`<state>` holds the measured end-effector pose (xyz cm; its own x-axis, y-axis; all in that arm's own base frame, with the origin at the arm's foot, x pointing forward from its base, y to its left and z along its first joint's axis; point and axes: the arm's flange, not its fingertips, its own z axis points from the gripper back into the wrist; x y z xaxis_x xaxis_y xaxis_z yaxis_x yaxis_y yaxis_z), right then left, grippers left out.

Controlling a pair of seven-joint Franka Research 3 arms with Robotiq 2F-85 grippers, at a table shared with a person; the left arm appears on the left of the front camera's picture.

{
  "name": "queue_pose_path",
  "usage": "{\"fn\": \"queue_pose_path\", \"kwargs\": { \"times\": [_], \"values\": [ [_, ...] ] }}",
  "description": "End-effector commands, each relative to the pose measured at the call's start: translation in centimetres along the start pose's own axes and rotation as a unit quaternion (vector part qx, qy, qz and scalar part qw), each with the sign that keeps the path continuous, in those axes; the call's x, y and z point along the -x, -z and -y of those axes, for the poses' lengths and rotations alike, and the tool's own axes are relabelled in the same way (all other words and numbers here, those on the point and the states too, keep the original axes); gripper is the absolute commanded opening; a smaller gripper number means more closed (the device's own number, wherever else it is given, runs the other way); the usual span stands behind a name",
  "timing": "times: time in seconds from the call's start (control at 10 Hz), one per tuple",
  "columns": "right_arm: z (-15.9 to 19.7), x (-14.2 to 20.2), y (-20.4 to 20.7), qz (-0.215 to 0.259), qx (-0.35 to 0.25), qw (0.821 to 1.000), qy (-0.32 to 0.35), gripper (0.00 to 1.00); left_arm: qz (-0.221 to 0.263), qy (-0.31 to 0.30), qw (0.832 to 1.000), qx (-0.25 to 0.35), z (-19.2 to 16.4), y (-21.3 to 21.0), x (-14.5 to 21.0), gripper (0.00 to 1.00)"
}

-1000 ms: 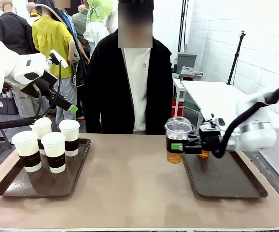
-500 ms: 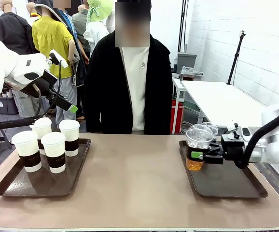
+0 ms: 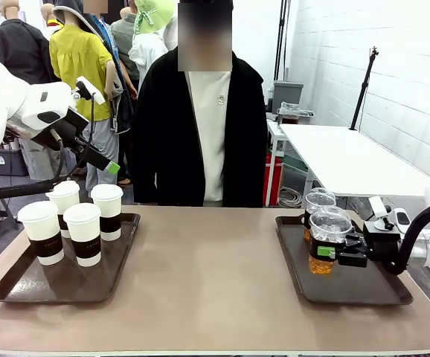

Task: Distribute the coffee onto the tray.
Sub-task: Pick up another iced Americano from the middle of the table and place it on the right Handle tray.

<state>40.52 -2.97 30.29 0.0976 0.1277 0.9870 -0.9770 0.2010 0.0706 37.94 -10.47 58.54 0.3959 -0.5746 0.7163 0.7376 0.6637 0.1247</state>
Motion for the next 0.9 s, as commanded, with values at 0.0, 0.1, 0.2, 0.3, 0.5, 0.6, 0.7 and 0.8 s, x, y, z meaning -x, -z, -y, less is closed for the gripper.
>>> {"fn": "queue_pose_path", "kwargs": {
  "times": [0.0, 0.1, 0.2, 0.3, 0.5, 0.6, 0.7, 0.8],
  "values": [
    [1.8, 1.0, -1.0, 0.014, 0.003, 1.000, -0.011, 0.64, -0.001, -0.004, 1.000, 0.002, -0.1, 0.0, 0.0, 1.00],
    [2.4, 1.9, -1.4, 0.014, 0.013, 1.000, -0.013, 0.64, -0.001, -0.004, 1.000, 0.002, -0.1, 0.0, 0.0, 1.00],
    [3.0, 2.7, -1.8, 0.017, 0.024, 1.000, -0.011, 0.64, -0.001, -0.004, 1.000, 0.002, -0.1, 0.0, 0.0, 1.00],
    [3.5, 3.3, -2.0, 0.023, 0.028, 0.999, -0.012, 0.64, -0.001, -0.004, 1.000, 0.002, -0.1, 0.0, 0.0, 1.00],
    [4.2, 4.4, -2.1, 0.022, 0.034, 0.999, -0.010, 0.64, -0.001, -0.004, 1.000, 0.002, -0.1, 0.0, 0.0, 1.00],
    [4.6, 5.0, -2.2, 0.024, 0.038, 0.999, -0.006, 0.64, -0.001, -0.004, 1.000, 0.002, -0.1, 0.0, 0.0, 1.00],
    [4.8, 5.5, -2.3, 0.026, 0.042, 0.999, -0.002, 0.64, -0.001, -0.004, 1.000, 0.002, -0.1, 0.0, 0.0, 1.00],
    [5.2, 5.9, -2.4, 0.032, 0.045, 0.998, 0.006, 0.64, -0.001, -0.004, 1.000, 0.002, -0.1, 0.0, 0.0, 1.00]
  ]
}}
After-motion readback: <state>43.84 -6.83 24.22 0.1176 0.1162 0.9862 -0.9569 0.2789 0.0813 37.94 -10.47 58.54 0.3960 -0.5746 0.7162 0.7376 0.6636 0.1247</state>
